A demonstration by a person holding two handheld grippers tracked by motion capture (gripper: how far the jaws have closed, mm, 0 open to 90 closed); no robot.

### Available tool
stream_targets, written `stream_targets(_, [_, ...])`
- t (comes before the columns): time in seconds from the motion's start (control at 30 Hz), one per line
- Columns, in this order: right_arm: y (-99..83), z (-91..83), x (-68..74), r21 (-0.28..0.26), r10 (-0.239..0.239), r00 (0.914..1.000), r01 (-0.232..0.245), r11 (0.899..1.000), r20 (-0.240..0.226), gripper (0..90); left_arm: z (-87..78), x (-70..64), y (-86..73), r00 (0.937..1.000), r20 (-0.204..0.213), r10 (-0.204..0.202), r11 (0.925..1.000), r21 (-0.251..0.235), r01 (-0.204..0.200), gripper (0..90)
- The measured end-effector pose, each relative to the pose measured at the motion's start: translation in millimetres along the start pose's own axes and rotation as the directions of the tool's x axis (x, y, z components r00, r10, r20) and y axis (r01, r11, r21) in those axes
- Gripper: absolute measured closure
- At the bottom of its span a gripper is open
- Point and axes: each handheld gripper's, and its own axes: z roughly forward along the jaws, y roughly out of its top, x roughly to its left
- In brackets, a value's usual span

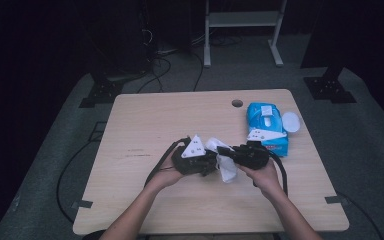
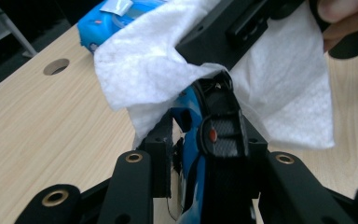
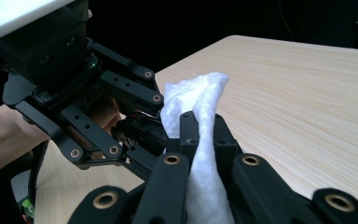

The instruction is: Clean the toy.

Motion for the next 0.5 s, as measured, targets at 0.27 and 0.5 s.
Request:
stream_targets(0.27, [-4.3,35.8,1.5,0.053,-0.02,0.9997,0.021,0.998,-0.009,86.3,-26.2,9.3,-24.1,0.9984,-0.043,-0.038,0.9992,-0.017,0.037,65.0])
stream_targets(0.5, [-10.8,62.8,-1.4,0.1,-0.034,0.9993,0.032,0.994,0.014,86.3,-41.8,17.3,-45.2,0.9942,-0.064,-0.087,0.996,-0.026,0.085,64.6])
